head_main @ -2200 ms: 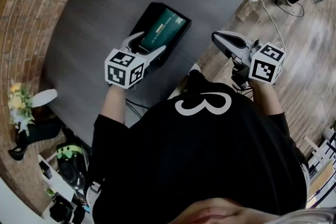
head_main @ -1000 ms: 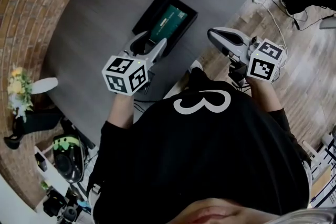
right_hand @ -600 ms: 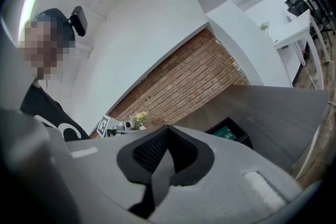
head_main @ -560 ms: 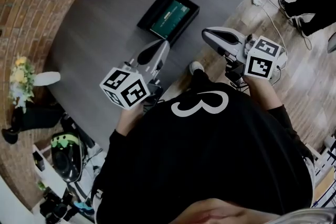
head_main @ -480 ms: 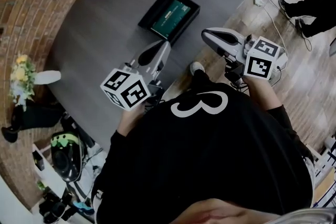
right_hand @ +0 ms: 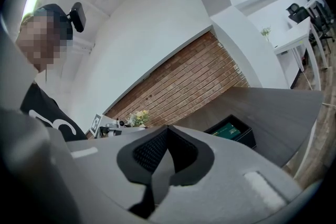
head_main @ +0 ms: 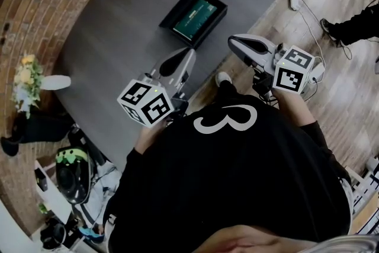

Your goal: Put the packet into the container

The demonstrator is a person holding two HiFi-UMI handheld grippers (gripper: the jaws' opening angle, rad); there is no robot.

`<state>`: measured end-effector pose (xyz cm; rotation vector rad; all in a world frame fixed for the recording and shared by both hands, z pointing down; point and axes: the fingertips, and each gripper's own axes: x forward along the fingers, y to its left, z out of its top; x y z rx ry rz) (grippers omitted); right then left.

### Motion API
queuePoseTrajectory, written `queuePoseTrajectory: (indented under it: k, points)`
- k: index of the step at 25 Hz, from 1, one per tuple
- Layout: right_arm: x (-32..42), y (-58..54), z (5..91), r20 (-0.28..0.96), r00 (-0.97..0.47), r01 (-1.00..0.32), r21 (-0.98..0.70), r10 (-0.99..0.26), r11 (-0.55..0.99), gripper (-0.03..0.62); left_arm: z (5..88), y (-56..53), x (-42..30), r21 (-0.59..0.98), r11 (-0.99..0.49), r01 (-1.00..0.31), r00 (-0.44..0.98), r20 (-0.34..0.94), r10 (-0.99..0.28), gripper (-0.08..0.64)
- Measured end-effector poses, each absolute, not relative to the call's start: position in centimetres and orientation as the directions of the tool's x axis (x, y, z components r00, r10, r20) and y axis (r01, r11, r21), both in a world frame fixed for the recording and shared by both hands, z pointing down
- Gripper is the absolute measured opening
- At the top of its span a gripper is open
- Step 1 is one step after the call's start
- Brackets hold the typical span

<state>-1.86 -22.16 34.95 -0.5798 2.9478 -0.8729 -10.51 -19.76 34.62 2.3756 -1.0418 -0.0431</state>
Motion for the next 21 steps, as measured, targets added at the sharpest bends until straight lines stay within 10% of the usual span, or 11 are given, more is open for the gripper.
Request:
queuePoseTrajectory:
  k: [21]
  points:
    - [-2.0, -22.5, 35.7, 0.095, -0.932, -0.343, -0.544, -0.35, 0.766, 0.002, 35.6, -20.5, -10.9, 0.511, -0.527, -0.68, 0.688, 0.195, -0.699, 0.012]
